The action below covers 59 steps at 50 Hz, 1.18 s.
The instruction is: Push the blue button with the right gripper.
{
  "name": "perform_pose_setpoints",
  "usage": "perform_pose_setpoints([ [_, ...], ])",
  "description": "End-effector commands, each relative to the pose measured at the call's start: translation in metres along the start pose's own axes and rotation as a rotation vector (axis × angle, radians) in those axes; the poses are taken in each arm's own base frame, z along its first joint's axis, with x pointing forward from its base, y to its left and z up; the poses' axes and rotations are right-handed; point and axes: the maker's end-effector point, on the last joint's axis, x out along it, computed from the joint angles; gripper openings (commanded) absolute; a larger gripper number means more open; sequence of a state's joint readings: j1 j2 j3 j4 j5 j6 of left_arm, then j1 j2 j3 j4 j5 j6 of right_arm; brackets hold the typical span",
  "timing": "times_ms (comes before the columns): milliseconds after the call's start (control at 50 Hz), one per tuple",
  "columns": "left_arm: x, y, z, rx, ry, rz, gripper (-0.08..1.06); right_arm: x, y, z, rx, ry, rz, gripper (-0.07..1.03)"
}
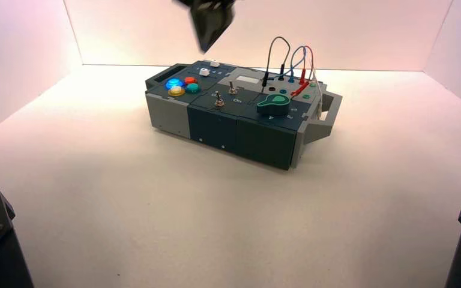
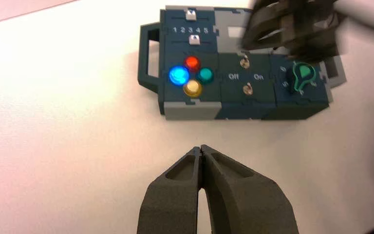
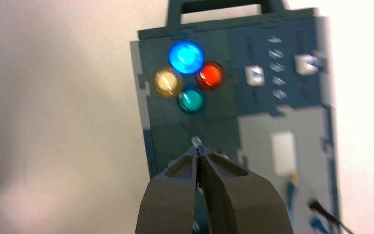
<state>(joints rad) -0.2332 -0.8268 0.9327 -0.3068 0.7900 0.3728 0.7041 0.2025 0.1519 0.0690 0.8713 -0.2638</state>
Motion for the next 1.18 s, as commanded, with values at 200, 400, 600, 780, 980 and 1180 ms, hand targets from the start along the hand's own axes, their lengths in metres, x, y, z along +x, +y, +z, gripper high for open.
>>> perform_pose_setpoints([
  [200,0.014,0.012,0.009,-0.021,-0.042,0.037,-0.03,-0.069,-0.012,-0.04,0.057,-0.09,-0.042,-0.03],
  [400,0.025,0.019,0.004,0.004,-0.078,0.073,-0.03,-0.082,-0.005,-0.07,0.066,-0.094,-0.045,-0.03],
  [600,0.039,0.024,-0.013,0.021,-0.081,0.101,-0.03,-0.074,0.0,-0.096,0.076,-0.092,-0.048,-0.03],
  [780,0.042,0.026,-0.016,0.02,-0.093,0.113,-0.03,-0.065,0.002,-0.107,0.08,-0.09,-0.05,-0.03],
  [980,0.045,0.028,-0.016,0.022,-0.099,0.121,-0.03,-0.058,0.002,-0.112,0.083,-0.093,-0.053,-0.03],
  [1180,0.052,0.029,-0.021,0.028,-0.063,0.118,-0.03,-0.057,-0.005,-0.116,0.103,-0.092,-0.062,-0.03],
])
